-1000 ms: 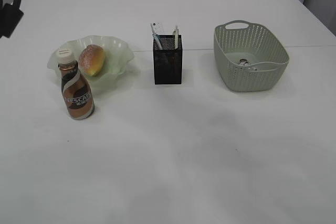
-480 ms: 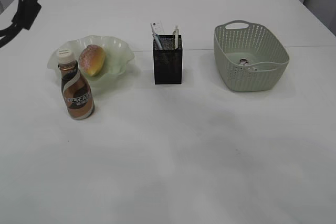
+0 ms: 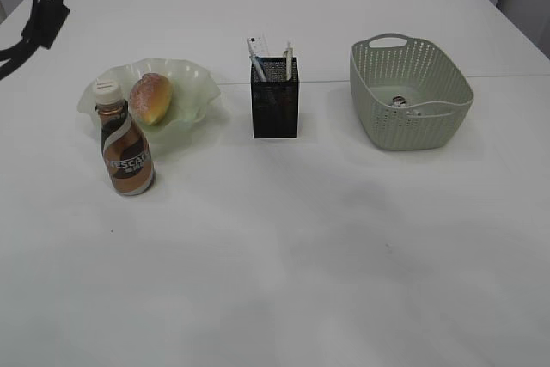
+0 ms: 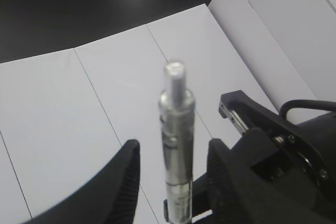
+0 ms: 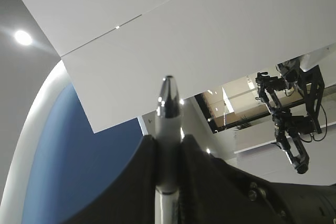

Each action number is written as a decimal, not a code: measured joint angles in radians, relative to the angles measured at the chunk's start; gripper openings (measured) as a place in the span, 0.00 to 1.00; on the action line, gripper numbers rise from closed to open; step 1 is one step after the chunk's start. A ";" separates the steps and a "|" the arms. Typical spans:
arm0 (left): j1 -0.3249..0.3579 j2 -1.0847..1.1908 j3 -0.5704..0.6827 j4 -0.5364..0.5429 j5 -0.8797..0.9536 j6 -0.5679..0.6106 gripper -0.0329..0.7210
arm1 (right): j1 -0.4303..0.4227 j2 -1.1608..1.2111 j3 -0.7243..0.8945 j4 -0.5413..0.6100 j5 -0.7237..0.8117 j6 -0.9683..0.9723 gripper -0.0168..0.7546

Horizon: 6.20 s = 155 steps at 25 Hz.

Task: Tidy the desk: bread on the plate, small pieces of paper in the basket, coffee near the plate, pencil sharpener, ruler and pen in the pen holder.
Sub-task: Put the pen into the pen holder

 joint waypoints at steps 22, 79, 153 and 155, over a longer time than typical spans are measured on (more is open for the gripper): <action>0.000 0.000 0.000 0.009 0.000 0.000 0.23 | 0.000 0.000 0.000 0.000 0.000 -0.071 0.14; 0.000 0.000 -0.002 -0.010 -0.020 0.000 0.13 | 0.000 0.000 -0.040 0.003 0.000 -0.166 0.57; -0.016 -0.007 -0.037 -0.234 0.544 -0.095 0.13 | -0.219 -0.182 0.011 -2.114 0.045 -0.110 0.56; -0.016 -0.010 -0.068 -0.260 0.621 -0.097 0.13 | -0.219 -0.182 0.035 -2.105 0.045 -0.122 0.56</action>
